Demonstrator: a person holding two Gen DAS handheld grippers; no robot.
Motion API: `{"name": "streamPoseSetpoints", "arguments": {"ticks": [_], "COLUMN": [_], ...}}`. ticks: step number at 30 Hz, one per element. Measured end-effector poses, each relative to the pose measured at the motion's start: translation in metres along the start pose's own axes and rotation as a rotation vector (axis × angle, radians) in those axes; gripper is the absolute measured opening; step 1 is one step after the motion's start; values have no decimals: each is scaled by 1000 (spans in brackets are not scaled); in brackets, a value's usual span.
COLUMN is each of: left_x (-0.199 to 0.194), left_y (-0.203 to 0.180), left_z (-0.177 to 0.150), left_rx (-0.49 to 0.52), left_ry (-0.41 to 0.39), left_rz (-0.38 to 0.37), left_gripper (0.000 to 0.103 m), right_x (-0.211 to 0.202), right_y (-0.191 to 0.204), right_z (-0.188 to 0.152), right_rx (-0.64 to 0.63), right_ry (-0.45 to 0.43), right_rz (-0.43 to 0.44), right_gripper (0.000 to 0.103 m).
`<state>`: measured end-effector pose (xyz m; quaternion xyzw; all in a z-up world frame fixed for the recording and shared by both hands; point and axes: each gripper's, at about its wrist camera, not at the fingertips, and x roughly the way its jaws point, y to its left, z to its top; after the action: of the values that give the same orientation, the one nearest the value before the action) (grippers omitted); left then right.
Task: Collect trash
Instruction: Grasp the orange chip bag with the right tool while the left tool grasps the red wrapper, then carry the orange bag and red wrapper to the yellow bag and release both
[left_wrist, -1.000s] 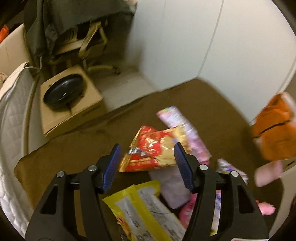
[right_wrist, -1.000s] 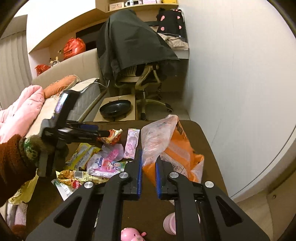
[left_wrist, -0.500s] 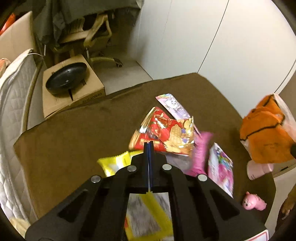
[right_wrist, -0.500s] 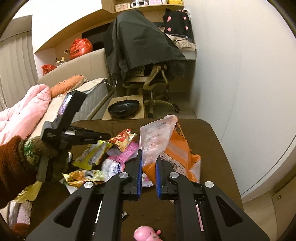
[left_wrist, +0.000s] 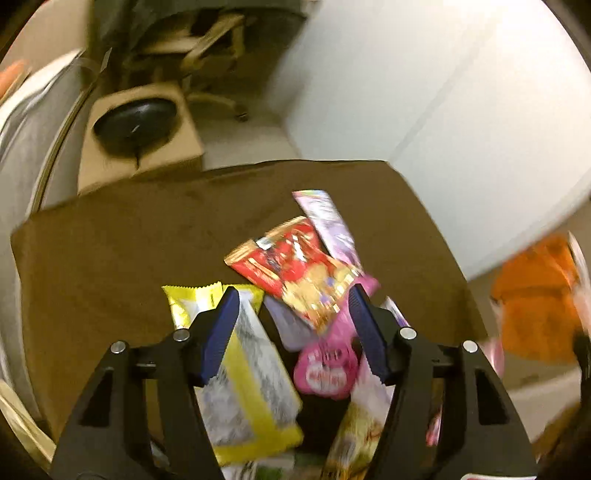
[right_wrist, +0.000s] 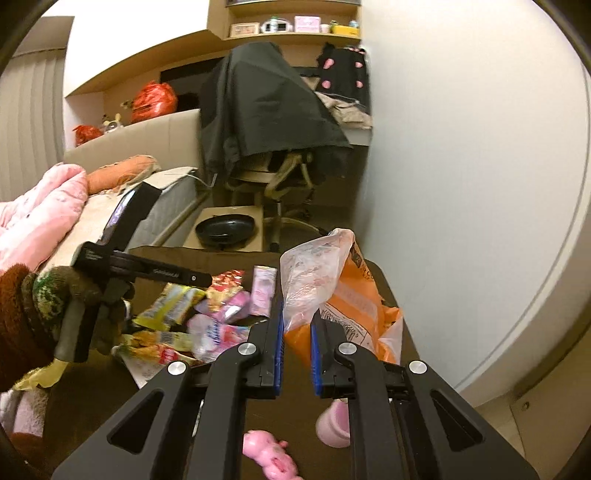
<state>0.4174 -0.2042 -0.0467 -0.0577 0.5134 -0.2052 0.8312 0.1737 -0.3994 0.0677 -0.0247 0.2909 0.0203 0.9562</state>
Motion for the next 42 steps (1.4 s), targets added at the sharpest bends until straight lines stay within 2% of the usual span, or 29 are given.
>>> {"name": "streamPoseSetpoints", "arguments": {"ticks": [2, 4, 5, 7, 9, 10, 12, 16, 23, 31, 36, 42], "left_x": [18, 34, 39, 39, 37, 32, 21, -27, -113, -180, -207, -234], "left_y": [1, -2, -4, -12, -17, -19, -22, -27, -23, -5, 12, 37], "left_z": [6, 9, 8, 6, 2, -1, -7, -25, -63, -128, -162, -193], "left_rx": [-59, -76, -72, -44, -39, -25, 6, 65, 71, 42, 37, 43], "left_ry": [16, 43, 60, 40, 48, 35, 1, -94, -217, -250, -289, -330], "left_rz": [45, 97, 108, 129, 73, 68, 69, 58, 14, -46, -33, 33], "left_gripper": [58, 56, 45, 22, 11, 8, 7, 7, 7, 7, 7, 7], "right_x": [3, 6, 7, 8, 9, 8, 7, 1, -23, -46, -59, -61], "right_y": [-7, -12, -14, -15, -13, -11, -8, 2, 28, 78, 111, 146], "right_z": [-4, -8, -10, -14, -16, -16, -16, -16, -6, 0, 3, 4], "right_rx": [10, 21, 27, 32, 33, 29, 21, 5, -31, -108, -166, -183], "right_ry": [7, 11, 13, 14, 16, 14, 11, -6, -63, -83, -90, -74], "right_rz": [-3, -1, 0, 4, 11, 14, 18, 34, 53, 104, 133, 183], "right_gripper": [12, 12, 12, 12, 12, 12, 12, 12, 12, 12, 12, 12]}}
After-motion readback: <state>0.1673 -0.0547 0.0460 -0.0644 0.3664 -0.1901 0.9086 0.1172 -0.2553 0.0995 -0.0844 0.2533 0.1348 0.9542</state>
